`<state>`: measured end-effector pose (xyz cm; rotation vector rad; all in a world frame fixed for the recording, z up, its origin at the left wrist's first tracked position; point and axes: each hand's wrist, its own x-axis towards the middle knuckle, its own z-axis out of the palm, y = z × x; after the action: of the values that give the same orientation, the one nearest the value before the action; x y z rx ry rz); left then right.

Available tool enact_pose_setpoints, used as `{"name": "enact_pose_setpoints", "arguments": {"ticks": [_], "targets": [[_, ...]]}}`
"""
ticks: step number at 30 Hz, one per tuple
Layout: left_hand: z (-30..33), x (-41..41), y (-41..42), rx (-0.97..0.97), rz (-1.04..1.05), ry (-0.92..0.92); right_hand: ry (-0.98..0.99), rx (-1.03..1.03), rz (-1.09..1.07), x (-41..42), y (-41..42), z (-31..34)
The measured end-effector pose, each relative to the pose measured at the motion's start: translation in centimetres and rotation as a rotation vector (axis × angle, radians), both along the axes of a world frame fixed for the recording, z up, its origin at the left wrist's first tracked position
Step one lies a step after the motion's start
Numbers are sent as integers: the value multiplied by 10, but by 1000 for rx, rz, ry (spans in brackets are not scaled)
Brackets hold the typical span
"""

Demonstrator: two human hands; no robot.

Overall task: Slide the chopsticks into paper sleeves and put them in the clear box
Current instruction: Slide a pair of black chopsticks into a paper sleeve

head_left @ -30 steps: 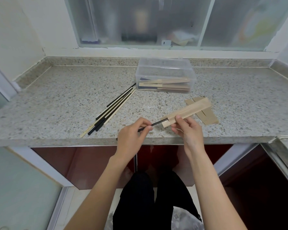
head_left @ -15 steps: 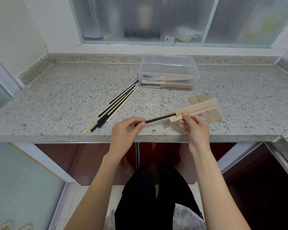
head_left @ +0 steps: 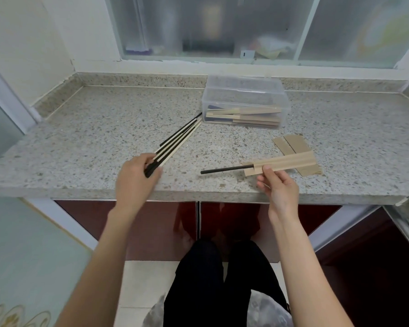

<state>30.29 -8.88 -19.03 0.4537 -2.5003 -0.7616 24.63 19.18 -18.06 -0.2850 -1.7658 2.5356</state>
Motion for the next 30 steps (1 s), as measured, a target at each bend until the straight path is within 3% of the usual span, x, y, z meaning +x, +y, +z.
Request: {"name": "enact_pose_setpoints", "arguments": {"ticks": [3,14,18,22,26,30], "targets": [[-7,-1,-27,-74,25,-193,-21,-2,-10,-1,0,-3],[8,-31,-9,-356,-92,-213,-45,2,1,-3,-16,-7],[12,-41,-9,-345,15,-251,-64,-53,-21,-3,-20,-4],[16,-39,-20,-156,172,-226,-86,-117,-46,-3,-19,-2],[25,-23,-14,131,147,5,-101,-150,-62,-5,-17,-2],[21,-11,8,557,57,243,-111,-230,-54,-7,-13,2]]}}
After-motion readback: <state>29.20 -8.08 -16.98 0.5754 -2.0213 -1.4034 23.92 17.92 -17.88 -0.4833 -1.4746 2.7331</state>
